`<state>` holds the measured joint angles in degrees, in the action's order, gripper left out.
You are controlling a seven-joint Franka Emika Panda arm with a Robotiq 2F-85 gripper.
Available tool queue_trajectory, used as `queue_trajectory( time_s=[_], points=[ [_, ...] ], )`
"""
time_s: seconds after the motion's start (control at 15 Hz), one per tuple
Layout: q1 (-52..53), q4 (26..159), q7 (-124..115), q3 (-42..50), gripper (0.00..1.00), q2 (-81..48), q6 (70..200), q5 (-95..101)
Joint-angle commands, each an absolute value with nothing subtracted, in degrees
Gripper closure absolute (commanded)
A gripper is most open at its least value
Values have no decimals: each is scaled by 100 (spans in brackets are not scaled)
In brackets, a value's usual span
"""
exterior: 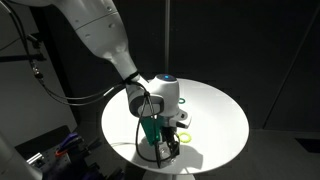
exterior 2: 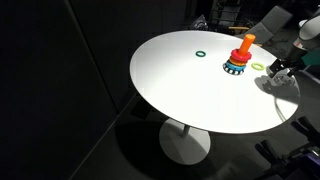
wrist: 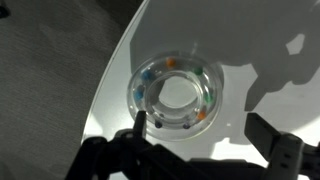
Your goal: Put the clear ring on the wooden stand.
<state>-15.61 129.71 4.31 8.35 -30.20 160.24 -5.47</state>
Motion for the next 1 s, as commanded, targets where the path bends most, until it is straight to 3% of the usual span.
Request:
queue_trajectory(
  time_s=[0.0, 0.93],
  points=[
    [-1682, 12916, 432, 742, 0, -2986, 15995, -632],
    [-1696, 12995, 434, 818, 0, -2853, 15845, -598]
  ],
)
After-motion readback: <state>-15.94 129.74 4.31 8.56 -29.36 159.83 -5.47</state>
